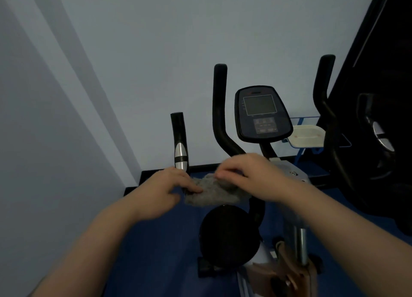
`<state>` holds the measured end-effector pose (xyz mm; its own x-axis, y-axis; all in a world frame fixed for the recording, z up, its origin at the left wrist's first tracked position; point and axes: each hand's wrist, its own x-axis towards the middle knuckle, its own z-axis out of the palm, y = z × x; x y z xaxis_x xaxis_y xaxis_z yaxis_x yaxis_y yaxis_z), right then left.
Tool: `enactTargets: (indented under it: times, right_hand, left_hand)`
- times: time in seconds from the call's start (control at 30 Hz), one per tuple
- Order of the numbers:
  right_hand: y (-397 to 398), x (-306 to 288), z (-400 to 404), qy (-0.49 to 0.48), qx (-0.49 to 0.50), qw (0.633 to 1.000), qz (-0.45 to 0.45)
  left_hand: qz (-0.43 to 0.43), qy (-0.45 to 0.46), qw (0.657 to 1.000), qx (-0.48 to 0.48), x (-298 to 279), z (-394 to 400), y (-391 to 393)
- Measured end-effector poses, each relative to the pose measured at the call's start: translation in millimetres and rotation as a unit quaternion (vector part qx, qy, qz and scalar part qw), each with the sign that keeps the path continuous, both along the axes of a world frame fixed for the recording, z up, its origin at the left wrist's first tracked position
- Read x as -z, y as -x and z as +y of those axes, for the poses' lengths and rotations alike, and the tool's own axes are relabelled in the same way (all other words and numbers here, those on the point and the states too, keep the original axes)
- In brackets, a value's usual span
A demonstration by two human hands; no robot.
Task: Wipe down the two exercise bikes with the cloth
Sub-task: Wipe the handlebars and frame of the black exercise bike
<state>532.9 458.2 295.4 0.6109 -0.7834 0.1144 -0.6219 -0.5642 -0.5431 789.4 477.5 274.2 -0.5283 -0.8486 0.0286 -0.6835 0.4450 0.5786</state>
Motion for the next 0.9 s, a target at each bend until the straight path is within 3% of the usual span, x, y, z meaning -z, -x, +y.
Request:
enactTargets:
  times: [0.1,0.27,0.43,0.6,0.73,0.9]
  right_hand:
    - [-31.9,17.6,1.0,-0.023,0.0,1.0,0.0]
    - [-32.0,34.2,-3.8,-0.062,0.001,0.991,0.122]
    - [-47.3,31.3,-8.3,-0.048,-0.035,0.968,0.242]
    - [-43.7,28.5,-10.8,-0.088,-0.046,0.975,0.199]
    - [-43.5,27.7,-10.6,-0.083,-0.053,0.969,0.228]
    - [-81.8,30.7,-8.9,-0.111,0.043,0.971,0.208]
  left_hand:
    - [0.115,0.014,0.986,-0.117,0.9,-7.2,9.8]
    - [0.207,0.048,0.955,-0.208,9.2,-6.8,22.7]
    - [0.219,0.056,0.952,-0.207,10.2,-9.8,22.1]
    - [0.206,0.103,0.956,-0.179,2.1,-30.3,14.6]
    - [0.157,0.235,0.952,-0.119,-7.6,-66.3,-4.8]
    - [0.122,0.336,0.933,-0.037,-1.8,-106.2,-16.5]
